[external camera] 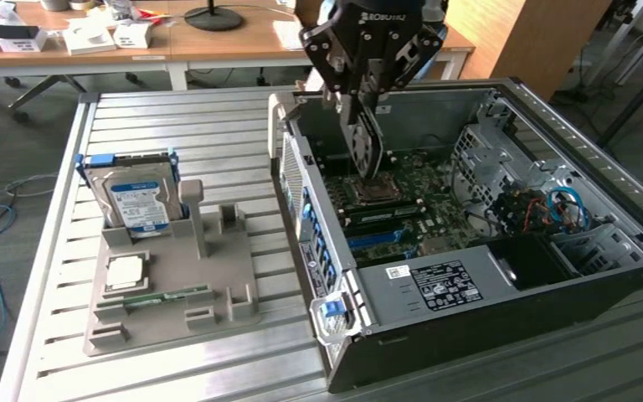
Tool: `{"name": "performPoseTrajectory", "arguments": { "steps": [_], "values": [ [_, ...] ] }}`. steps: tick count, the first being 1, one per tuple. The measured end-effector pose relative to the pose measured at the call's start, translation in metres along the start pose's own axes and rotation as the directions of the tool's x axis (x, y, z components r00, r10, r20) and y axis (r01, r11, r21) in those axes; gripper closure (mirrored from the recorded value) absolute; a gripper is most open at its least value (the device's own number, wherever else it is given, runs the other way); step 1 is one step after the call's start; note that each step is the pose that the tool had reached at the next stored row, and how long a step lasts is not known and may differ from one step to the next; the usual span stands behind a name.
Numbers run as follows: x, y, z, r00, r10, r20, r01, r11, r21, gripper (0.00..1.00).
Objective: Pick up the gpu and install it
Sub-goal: 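Pick up the gpu and move the gpu toward the slot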
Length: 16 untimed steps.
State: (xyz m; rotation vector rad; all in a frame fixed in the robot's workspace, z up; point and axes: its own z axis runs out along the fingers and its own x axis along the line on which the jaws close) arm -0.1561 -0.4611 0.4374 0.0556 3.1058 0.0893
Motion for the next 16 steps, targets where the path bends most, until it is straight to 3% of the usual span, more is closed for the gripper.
{"name": "performPoseTrajectory", "arguments": {
  "steps": [16],
  "values": [
    [-0.051,0.0018,0.0019,1.0,0.0,0.0,0.0,1.0,-0.0026,0.74]
  ]
}}
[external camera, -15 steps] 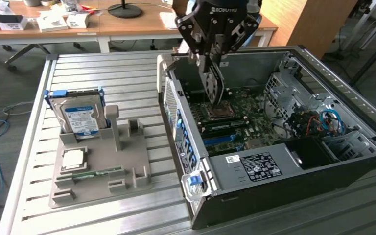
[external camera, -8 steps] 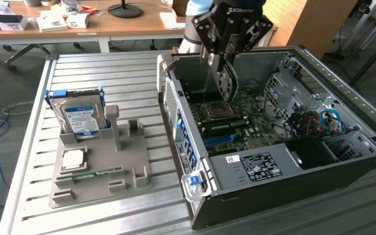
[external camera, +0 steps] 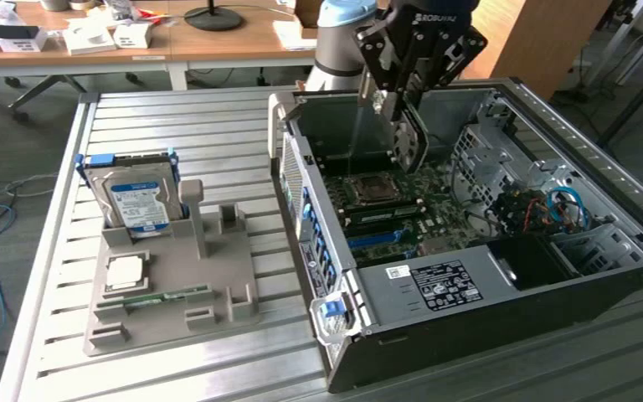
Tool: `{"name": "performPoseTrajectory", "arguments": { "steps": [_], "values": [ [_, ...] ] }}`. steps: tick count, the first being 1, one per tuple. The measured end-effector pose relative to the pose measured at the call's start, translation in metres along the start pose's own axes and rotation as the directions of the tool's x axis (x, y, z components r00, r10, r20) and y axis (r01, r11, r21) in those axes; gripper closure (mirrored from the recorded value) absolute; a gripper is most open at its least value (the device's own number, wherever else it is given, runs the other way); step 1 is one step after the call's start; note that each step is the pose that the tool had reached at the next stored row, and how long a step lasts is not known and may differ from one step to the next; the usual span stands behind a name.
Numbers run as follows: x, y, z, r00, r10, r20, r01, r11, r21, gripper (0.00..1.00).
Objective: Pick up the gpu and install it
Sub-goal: 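Pick up the gpu and move the gpu toward the slot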
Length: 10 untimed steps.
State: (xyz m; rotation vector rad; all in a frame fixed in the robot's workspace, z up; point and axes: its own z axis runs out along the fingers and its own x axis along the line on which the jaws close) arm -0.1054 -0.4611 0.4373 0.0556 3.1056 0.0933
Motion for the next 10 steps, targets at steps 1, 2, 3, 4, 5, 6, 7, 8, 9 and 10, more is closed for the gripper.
{"name": "performPoseTrajectory", "arguments": {
  "steps": [1,2,3,4,5,6,7,8,9,10],
  "values": [
    [-0.004,0.0002,0.0002,1.0,0.0,0.0,0.0,1.0,-0.0004,0.74],
    [-0.009,0.0003,0.0003,1.0,0.0,0.0,0.0,1.0,-0.0009,0.74],
    [-0.013,0.0005,0.0005,1.0,0.0,-0.0001,0.0,1.0,-0.0013,0.74],
    [-0.018,0.0006,0.0006,1.0,0.0,-0.0001,0.0,1.0,-0.0018,0.74],
    [-0.022,0.0008,0.0008,1.0,0.0,-0.0001,0.0,1.0,-0.0022,0.74],
    [-0.027,0.001,0.0009,1.0,0.0,-0.0001,0.0,1.0,-0.0027,0.74],
    [-0.031,0.0011,0.0011,1.0,0.0,-0.0002,0.0,1.0,-0.0032,0.74],
    [-0.036,0.0013,0.0013,1.0,0.0,-0.0001,0.0,1.0,-0.0037,0.74],
    [-0.04,0.0014,0.0014,1.0,0.0,-0.0002,0.0,1.0,-0.0042,0.74],
    [-0.045,0.0016,0.0016,1.0,0.0,-0.0002,0.0,1.0,-0.0045,0.74]
  ]
}}
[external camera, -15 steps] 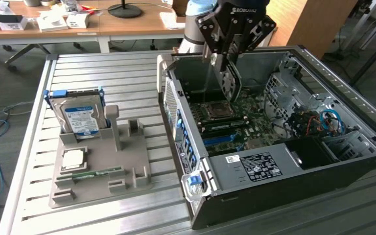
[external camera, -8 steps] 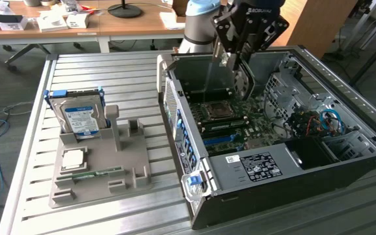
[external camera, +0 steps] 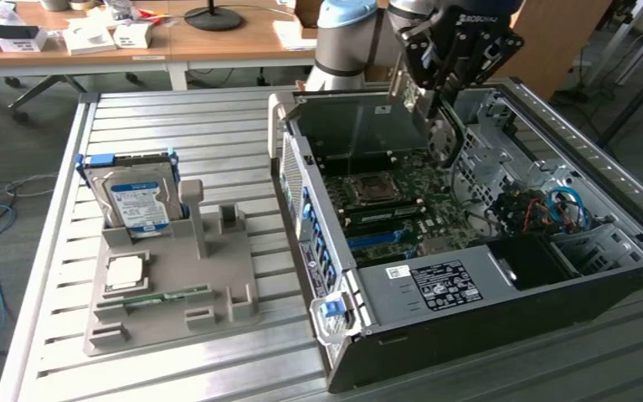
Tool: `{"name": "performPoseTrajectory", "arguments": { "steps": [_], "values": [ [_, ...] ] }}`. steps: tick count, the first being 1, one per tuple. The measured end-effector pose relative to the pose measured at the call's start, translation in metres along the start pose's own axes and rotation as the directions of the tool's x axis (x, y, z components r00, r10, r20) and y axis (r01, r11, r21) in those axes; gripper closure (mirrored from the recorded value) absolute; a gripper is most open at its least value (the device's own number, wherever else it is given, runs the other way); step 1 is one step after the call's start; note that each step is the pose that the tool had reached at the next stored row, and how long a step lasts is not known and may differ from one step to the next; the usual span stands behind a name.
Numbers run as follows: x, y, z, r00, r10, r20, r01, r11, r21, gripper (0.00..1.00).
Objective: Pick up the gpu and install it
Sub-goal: 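Pick up the gpu and move the gpu toward the slot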
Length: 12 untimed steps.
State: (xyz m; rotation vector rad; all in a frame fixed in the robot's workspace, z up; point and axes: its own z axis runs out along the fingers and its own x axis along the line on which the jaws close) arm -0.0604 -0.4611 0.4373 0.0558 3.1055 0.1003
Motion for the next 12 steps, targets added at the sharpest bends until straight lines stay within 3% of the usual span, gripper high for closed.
{"name": "performPoseTrajectory", "arguments": {
  "steps": [4,12],
  "values": [
    [-0.014,0.0005,0.0005,1.0,0.0,0.0,0.0,1.0,-0.0008,0.74],
    [-0.015,0.0001,0.0068,1.0,0.0,0.0,0.0,1.0,-0.0009,0.74]
  ]
}}
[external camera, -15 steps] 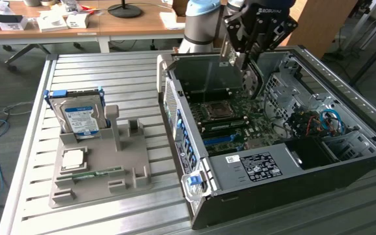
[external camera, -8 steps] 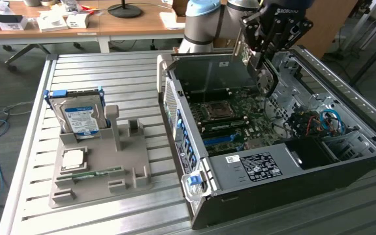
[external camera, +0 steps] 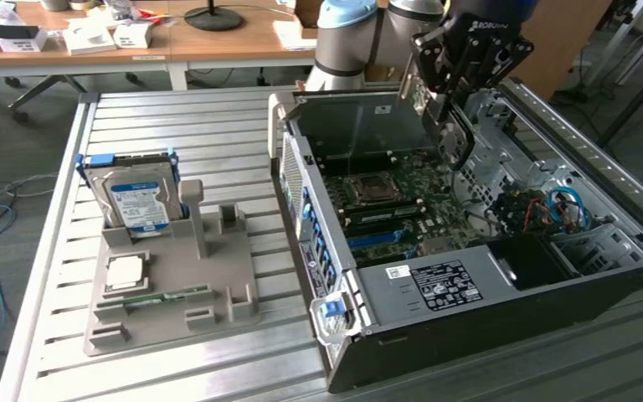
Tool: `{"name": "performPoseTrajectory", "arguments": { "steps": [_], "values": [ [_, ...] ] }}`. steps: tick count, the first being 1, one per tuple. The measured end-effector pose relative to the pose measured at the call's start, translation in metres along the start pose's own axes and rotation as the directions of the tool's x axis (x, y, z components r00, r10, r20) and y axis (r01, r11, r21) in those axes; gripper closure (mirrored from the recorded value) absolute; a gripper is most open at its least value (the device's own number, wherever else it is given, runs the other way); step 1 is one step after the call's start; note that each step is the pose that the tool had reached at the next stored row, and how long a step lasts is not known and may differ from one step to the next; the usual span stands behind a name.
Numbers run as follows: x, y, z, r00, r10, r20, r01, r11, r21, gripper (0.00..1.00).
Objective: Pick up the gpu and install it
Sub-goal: 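Pick up the gpu and move the gpu toward the slot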
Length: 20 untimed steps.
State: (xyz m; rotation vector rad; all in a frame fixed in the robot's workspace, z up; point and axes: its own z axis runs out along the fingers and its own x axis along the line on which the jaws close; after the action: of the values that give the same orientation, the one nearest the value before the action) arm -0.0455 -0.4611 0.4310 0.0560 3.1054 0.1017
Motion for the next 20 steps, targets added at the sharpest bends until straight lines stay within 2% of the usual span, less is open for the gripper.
{"name": "performPoseTrajectory", "arguments": {
  "steps": [4,7,13,17,20],
  "values": [
    [0.0,-0.0005,0.0069,1.0,0.0,-0.0001,0.0,1.0,0.0002,0.74],
    [0.0,-0.0005,0.007,1.0,0.0,-0.0002,0.0,1.0,0.0002,0.74],
    [-0.011,-0.0002,0.0077,1.0,0.0,-0.0001,0.0,1.0,-0.0002,0.74],
    [-0.011,-0.0001,0.0082,1.0,0.0,0.0,0.0,1.0,-0.0003,0.74],
    [-0.011,-0.0005,0.0134,1.0,0.0,-0.0001,0.0,1.0,-0.0001,0.74]
  ]
}}
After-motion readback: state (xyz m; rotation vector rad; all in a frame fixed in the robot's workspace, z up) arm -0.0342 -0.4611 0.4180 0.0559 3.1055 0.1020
